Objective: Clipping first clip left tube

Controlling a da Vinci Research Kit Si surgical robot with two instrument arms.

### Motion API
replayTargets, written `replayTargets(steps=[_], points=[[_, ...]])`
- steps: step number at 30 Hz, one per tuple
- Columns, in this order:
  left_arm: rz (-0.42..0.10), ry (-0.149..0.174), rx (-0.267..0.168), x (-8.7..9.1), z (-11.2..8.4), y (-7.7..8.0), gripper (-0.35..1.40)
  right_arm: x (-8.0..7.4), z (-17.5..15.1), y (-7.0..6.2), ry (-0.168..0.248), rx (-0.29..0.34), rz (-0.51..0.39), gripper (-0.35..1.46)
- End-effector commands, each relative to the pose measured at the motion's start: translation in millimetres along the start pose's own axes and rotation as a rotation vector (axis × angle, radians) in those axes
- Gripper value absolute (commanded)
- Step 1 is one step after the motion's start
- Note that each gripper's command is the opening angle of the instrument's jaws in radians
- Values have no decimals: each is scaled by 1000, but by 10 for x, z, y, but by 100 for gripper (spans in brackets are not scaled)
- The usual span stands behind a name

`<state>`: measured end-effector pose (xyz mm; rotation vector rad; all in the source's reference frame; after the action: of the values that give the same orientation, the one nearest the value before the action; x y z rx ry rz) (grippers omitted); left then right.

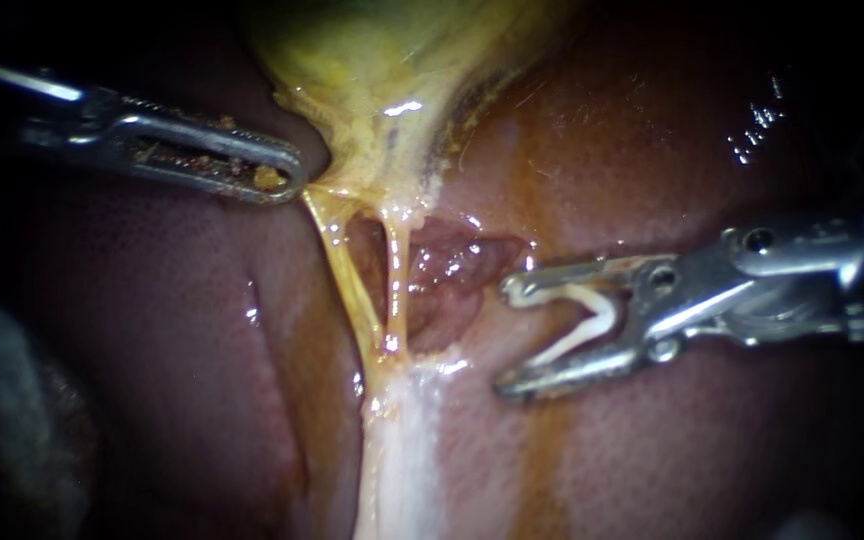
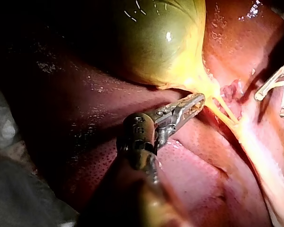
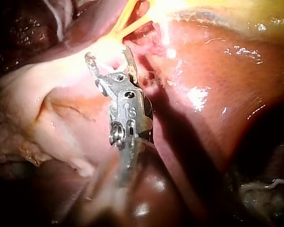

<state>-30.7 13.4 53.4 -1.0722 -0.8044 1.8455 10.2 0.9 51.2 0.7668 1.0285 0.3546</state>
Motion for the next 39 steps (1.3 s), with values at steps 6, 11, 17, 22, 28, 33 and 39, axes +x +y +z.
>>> replayTargets(steps=[6, 11, 17, 22, 28, 33, 39], points=[[0, 1, 1, 0, 1, 1, -35, 11, 31, 3, 36, 31, 49, 45], [0, 1, 2, 0, 2, 2, -35, 12, 53, 11, 52, 40, 99, 45], [-1, 1, 2, 0, 2, 2, -35, 12, 64, 27, 65, 26, 131, 45], [-1, 1, 2, 0, 2, 2, -35, 4, 65, 44, 76, 11, 147, 45], [-1, 1, 2, 0, 2, 3, -35, -17, 72, 57, 72, 7, 166, 45], [-1, 1, 3, 0, 2, 3, -35, -35, 80, 63, 74, -8, 167, 46], [-1, 2, 3, 0, 3, 3, -35, -42, 88, 72, 75, -17, 163, 46]])
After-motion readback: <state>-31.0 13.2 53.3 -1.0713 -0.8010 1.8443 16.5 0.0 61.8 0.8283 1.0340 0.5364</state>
